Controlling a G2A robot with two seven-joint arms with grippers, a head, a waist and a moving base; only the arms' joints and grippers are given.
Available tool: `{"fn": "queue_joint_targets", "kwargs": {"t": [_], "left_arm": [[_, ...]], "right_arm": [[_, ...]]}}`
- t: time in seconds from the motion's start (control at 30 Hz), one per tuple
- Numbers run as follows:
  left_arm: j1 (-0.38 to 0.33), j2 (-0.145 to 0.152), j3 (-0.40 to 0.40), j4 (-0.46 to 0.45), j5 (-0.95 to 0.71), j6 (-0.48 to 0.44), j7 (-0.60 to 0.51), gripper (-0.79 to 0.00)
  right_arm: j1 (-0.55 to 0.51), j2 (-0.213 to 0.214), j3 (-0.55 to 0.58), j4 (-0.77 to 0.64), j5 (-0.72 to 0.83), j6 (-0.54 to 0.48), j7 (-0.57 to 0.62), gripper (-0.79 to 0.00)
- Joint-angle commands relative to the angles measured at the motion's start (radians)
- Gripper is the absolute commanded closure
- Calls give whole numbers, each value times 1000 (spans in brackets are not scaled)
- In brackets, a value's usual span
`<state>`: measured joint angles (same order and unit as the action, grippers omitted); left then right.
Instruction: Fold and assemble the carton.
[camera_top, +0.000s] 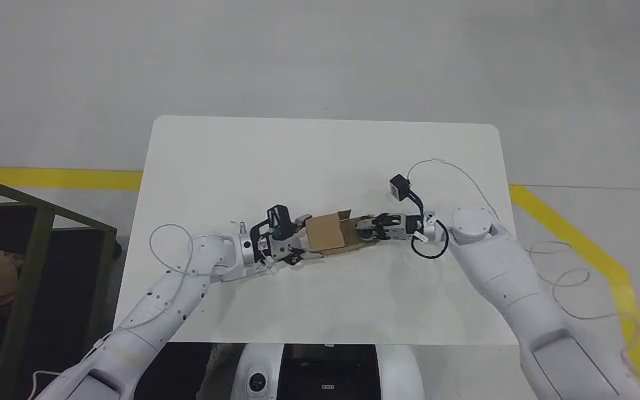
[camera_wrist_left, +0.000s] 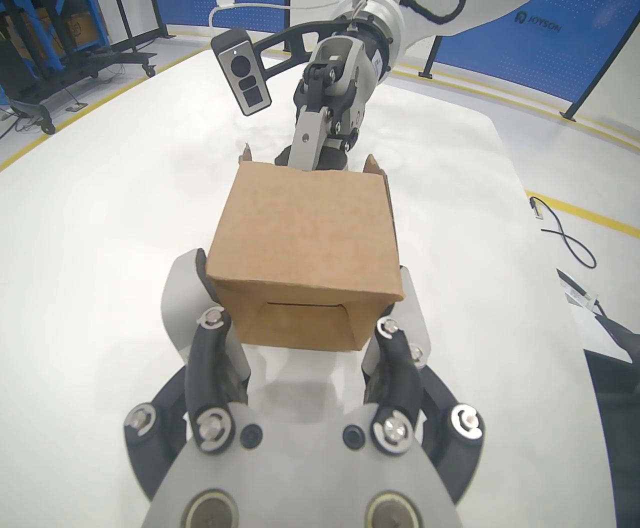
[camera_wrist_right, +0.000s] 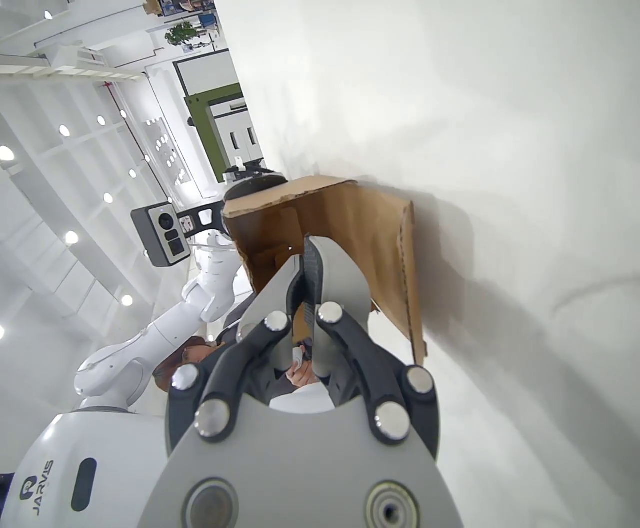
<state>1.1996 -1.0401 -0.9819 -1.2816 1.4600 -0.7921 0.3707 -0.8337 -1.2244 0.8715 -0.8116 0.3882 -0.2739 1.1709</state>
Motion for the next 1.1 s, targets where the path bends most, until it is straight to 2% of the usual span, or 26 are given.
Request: {"fn": "queue_joint_targets", "kwargs": {"t": [0.0, 0.13, 0.27, 0.47, 0.73, 1.07], "left_arm": [[0, 0, -2, 0, -2, -2, -2, -563], [0, 0, -3, 5, -3, 2, -7, -579], [-2, -2, -3, 7, -12, 9, -10, -560], [-4, -4, -2, 7, -13, 10, -15, -551], [-2, -4, 2, 1, -3, -15, -10, -573], [-2, -1, 4, -5, 21, -34, 10, -573]], "right_arm": [[-11, 11, 13, -13, -20, 2, 17, 0], [-67, 38, 56, -83, -42, 14, 23, 0], [-150, 61, 95, -181, -56, 44, -1, 0], [-218, 70, 108, -269, -35, 73, -23, 0], [-167, 55, 82, -241, -52, 68, -58, 0], [-97, 24, 14, -192, -41, 54, -12, 0]]}}
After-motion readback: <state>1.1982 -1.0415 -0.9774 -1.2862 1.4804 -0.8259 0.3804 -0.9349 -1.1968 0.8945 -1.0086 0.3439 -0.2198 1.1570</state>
